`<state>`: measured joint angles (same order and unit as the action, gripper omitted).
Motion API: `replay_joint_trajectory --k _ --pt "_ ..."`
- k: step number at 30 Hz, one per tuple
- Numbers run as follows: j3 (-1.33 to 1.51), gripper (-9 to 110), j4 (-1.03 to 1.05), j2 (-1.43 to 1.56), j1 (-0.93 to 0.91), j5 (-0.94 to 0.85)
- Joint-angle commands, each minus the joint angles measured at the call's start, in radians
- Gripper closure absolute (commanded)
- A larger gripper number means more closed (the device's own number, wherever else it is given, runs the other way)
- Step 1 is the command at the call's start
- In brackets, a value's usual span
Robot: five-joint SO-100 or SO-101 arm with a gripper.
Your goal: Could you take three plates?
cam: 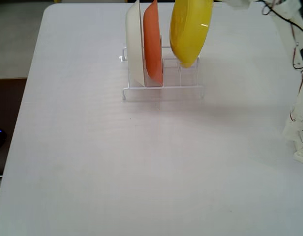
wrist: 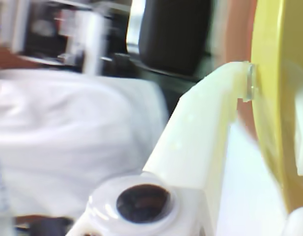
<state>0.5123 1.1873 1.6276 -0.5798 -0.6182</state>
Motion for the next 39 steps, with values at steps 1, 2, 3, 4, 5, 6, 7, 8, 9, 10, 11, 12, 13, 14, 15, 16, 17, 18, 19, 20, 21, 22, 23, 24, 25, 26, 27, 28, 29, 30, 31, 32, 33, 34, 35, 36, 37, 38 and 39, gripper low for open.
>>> replay_joint_trajectory --k 1,2,3,4,5,6,7,8,9,10,11,12,13,14,15,16,17,18,19,20,21,22,23,24,25,26,27,28,29,30,31,32,33,34,35,36,37,38,39 --pt "-0.08 102 0.011 0.179 -0.002 0.023" --pt "-0.08 102 0.015 0.199 0.005 0.026" --pt "-0.078 102 0.017 0.216 0.014 0.032" --pt "-0.078 102 0.018 0.233 0.023 0.041" --pt "-0.078 102 0.018 0.249 0.031 0.049" --pt "-0.078 102 0.018 0.264 0.04 0.049" --pt "-0.078 102 0.018 0.278 0.052 0.054" --pt "-0.078 102 0.018 0.291 0.066 0.057" --pt "-0.078 102 0.017 0.304 0.08 0.06" --pt "-0.078 102 0.015 0.316 0.094 0.066" --pt "-0.078 102 0.015 0.33 0.112 0.072" --pt "-0.078 102 0.015 0.345 0.135 0.084" --pt "-0.077 102 0.015 0.359 0.161 0.097" --pt "-0.074 102 0.015 0.373 0.192 0.101" --pt "-0.074 102 0.015 0.387 0.224 0.103" --pt "-0.074 102 0.015 0.407 0.262 0.112" --pt "-0.072 102 0.015 0.42 0.304 0.124" --pt "-0.072 102 0.015 0.426 0.339 0.138" --pt "-0.072 102 0.012 0.431 0.371 0.158" --pt "-0.066 102 0.005 0.436 0.405 0.178" --pt "-0.043 102 -0.017 0.442 0.442 0.198" --pt "-0.002 102 -0.057 0.454 0.482 0.215" --pt "0.057 102 -0.109 0.474 0.522 0.222" --pt "0.126 102 -0.175 0.494 0.566 0.222" --pt "0.19 102 -0.245 0.512 0.611 0.222" --pt "0.256 102 -0.319 0.529 0.649 0.219" --pt "0.325 102 -0.391 0.541 0.675 0.224" --pt "0.387 102 -0.462 0.551 0.699 0.233" --pt "0.437 102 -0.522 0.555 0.721 0.241" --pt "0.485 102 -0.58 0.558 0.735 0.255" --pt "0.528 102 -0.637 0.558 0.742 0.268" --pt "0.575 102 -0.706 0.557 0.746 0.282" --pt "0.623 102 -0.776 0.554 0.749 0.288" --pt "0.661 102 -0.841 0.548 0.75 0.295" --pt "0.687 102 -0.893 0.537 0.75 0.298" --pt "0.707 102 -0.936 0.523 0.75 0.304" --pt "0.718 102 -0.971 0.508 0.75 0.308" --pt "0.721 102 -1.0 0.489 0.749 0.311" --pt "0.727 102 -1.031 0.474 0.749 0.311"
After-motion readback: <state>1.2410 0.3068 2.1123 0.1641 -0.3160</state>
